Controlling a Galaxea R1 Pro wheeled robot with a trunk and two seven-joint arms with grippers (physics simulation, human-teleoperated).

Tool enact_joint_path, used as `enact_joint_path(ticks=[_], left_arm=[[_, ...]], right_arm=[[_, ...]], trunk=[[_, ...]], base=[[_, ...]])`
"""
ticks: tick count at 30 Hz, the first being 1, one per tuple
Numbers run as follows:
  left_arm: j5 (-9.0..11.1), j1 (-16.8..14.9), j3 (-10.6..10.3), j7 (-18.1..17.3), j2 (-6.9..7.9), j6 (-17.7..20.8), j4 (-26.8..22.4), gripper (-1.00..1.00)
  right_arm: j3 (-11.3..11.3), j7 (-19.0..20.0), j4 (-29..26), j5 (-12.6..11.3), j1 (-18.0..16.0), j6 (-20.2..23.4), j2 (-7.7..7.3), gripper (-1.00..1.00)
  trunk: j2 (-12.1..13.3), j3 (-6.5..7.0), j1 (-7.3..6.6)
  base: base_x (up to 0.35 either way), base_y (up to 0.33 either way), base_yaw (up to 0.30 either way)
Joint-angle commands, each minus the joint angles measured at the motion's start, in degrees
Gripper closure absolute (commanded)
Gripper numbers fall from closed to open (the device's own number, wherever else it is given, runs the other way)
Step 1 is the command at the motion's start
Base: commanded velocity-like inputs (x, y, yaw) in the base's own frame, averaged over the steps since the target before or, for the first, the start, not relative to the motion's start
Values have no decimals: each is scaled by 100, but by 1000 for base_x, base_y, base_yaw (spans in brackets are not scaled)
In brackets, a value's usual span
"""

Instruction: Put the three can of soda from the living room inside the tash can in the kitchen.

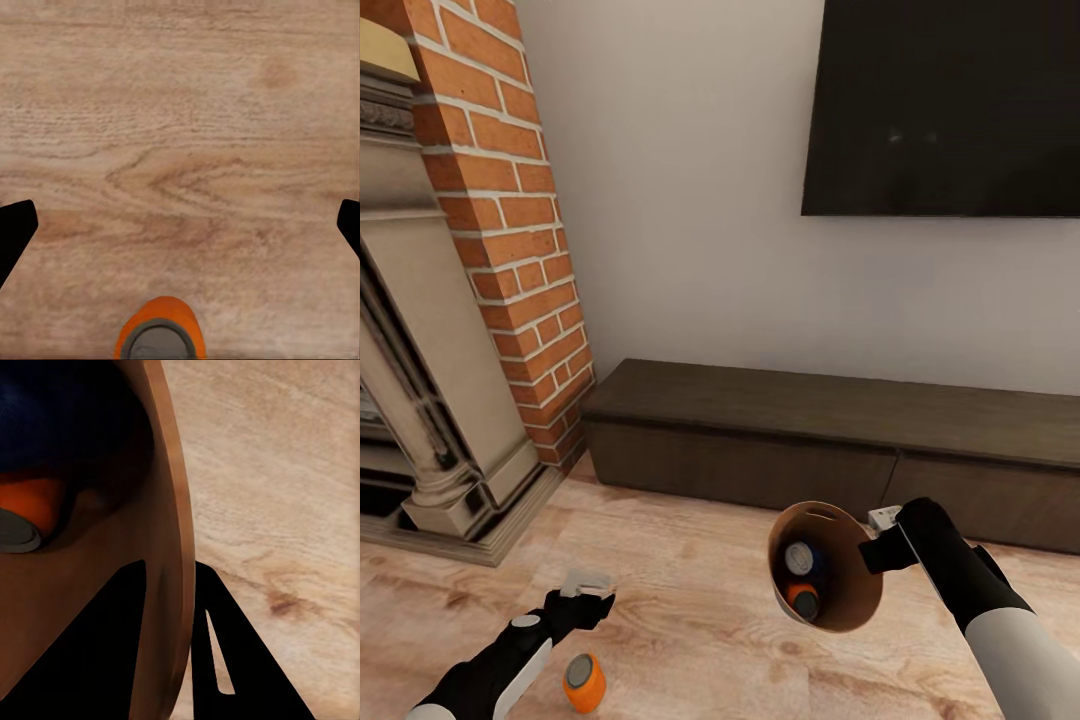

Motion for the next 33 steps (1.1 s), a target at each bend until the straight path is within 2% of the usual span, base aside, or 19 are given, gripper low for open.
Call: enact_joint_path(ticks=[1, 14, 33], left_arm=[[1, 0, -9, 0, 0, 1, 24, -100], [2, 0, -26, 17, 4, 4, 121, -100], [-6, 0, -39, 1, -1, 16, 131, -100]], right_arm=[[-2, 13, -3, -104, -3, 19, 1, 100], [5, 12, -3, -97, -3, 19, 24, 100], [-17, 12, -38, -105, -3, 19, 27, 100]], trunk=[[0, 1, -1], [0, 1, -1], [-26, -420, 48]], base=[[2, 0, 0], [0, 0, 0], [0, 0, 0]])
